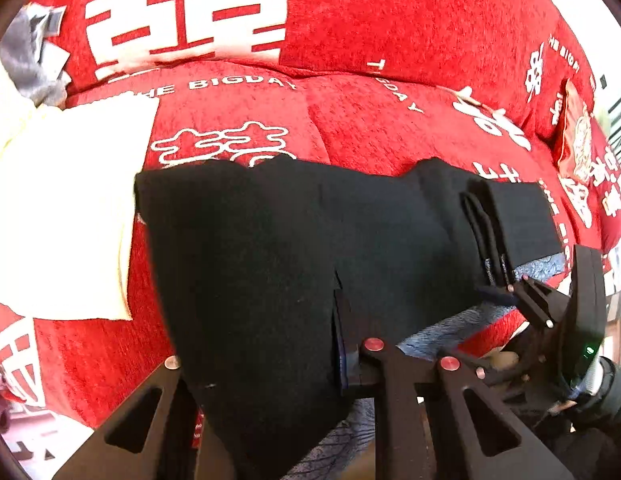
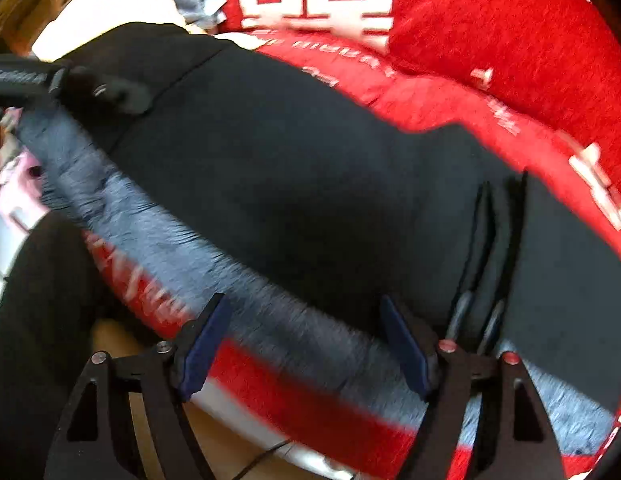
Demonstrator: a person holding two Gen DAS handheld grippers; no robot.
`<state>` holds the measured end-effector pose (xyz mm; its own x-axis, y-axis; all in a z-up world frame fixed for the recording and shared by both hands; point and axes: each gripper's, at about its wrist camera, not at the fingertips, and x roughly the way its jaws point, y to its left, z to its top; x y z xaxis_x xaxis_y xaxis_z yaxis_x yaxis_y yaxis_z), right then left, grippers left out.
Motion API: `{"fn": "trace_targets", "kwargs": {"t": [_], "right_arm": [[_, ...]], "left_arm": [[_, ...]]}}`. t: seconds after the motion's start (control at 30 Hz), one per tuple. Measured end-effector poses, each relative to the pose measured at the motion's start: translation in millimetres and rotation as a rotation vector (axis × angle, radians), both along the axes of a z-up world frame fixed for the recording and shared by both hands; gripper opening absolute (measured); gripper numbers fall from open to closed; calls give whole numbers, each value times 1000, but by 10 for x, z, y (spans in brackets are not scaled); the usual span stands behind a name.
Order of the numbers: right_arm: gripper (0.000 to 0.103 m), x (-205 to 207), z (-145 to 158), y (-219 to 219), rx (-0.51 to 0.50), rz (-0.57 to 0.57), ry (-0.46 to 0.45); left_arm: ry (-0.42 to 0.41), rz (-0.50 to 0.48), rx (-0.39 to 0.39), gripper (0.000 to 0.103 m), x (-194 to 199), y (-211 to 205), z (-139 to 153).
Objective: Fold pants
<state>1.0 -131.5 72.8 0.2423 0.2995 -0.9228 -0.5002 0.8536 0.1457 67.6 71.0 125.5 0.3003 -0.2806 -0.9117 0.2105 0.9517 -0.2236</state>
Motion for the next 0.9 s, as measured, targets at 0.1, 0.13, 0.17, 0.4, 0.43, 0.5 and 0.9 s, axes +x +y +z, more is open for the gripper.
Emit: {"fn": "trace_targets", "kwargs": {"t": [0.1,0.13,0.17,0.4,0.43,0.5,0.9], "right_arm": [[81,-26,64,-80,3,-42,-64],[82,-1,33,-91,-2,-62,-62],[85,42,-66,-94,12,-67,-13],[86,5,239,-113,19,-12,-77],[86,-1,344,-213,22,-27,-106],[86,-9,443,-397,16,-59,-128],[86,75,485,-2151,-152,-437,-121]], "left_arm": [[-1,6,60,19,24,-127,-2],[2,8,68,19,35,-149,-5],[3,7,81,19,46,-173,-6],[22,40,17,19,49,-129,250],[9,29,20,19,37,-175,321],[-30,0,33,19,9,-333,518],[-107,-267,100,18,125,-2130,1095]]}}
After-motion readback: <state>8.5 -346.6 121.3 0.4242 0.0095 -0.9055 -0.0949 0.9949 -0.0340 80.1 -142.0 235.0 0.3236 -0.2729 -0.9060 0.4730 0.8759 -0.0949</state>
